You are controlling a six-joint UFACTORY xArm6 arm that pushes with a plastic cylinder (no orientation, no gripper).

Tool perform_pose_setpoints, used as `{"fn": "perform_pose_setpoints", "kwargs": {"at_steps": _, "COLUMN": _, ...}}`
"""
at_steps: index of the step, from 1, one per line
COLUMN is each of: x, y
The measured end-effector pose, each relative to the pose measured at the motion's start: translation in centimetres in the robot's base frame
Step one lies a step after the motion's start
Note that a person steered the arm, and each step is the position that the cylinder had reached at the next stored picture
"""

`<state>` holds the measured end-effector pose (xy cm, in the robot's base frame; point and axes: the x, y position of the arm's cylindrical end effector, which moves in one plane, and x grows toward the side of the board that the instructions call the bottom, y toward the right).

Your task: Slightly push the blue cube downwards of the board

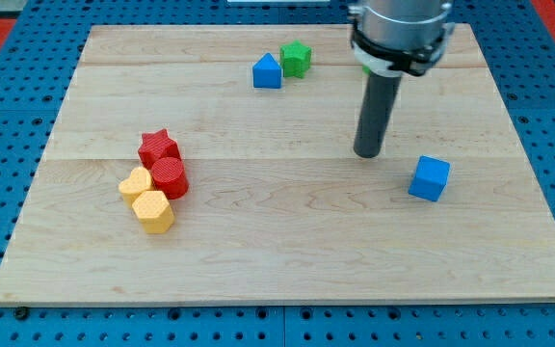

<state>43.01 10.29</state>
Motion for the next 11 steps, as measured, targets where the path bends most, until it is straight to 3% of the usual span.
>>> {"fn": "perform_pose_setpoints", "kwargs": {"at_steps": 1, "x": 1.2, "y": 9.1}}
{"fn": "perform_pose_setpoints", "kwargs": {"at_steps": 2, "x": 6.2, "y": 9.7}}
{"fn": "perform_pose_setpoints", "kwargs": {"at_steps": 3, "x": 3.4, "y": 9.2}}
{"fn": "perform_pose_setpoints", "kwargs": {"at_steps": 4, "x": -2.3, "y": 11.3}}
{"fn": "perform_pose_setpoints", "kwargs": {"at_steps": 6, "x": 3.2, "y": 6.2}}
{"fn": "perform_pose_setpoints", "kwargs": {"at_steps": 7, "x": -0.6, "y": 3.0}}
{"fn": "perform_pose_setpoints", "kwargs": {"at_steps": 8, "x": 1.5, "y": 0.4}}
{"fn": "perform_pose_setpoints", "kwargs": {"at_steps": 9, "x": 5.7, "y": 2.8}}
{"fn": "perform_pose_setpoints", "kwargs": {"at_steps": 11, "x": 7.1, "y": 3.8}}
